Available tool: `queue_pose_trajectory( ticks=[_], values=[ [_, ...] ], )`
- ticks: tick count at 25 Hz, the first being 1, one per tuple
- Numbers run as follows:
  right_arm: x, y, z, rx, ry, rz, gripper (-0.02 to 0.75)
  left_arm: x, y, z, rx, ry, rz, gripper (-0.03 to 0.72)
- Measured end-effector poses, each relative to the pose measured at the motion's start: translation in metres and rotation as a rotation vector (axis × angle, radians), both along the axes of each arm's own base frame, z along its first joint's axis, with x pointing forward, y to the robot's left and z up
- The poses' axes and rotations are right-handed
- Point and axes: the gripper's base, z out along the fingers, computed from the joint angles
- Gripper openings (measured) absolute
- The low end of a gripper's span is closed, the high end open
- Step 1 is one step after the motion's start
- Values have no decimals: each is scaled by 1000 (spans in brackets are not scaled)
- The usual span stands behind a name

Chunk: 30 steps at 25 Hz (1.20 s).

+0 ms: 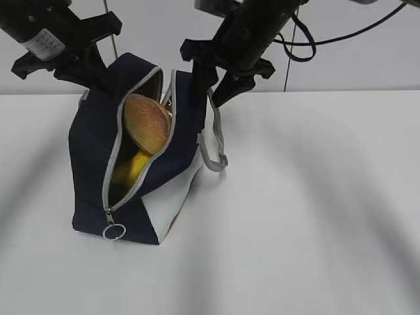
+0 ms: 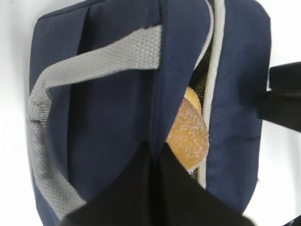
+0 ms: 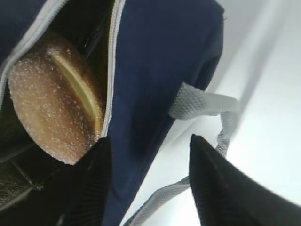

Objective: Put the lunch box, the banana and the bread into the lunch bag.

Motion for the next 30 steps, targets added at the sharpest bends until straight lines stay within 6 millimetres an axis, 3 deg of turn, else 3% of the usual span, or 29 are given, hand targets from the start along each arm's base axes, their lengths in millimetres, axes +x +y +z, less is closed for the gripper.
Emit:
queue_pose_trajectory(
  ticks=[6,9,15,17,20,27,30],
  values=[
    [6,4,-24,3,72,-36,384,0,0,0,1,0,0,-3],
    [8,8,-33,34,108,-40,339,0,0,0,1,0,0,-3],
    [9,11,-41,52,121,-12,44,0,0,0,4,-2,0,-3],
    [9,10,-40,46,106,10,0,0,0,0,1,-1,0,-3],
    [7,6,-26,11,53,28,-8,0,-1,1,-19,0,3,-3],
    [3,-3,35,69,-86,27,-12,1,-9,6,-131,-4,16,-3],
    [4,-8,45,110,-101,18,-12,3,-13,7,-165,-18,25,-3]
  ],
)
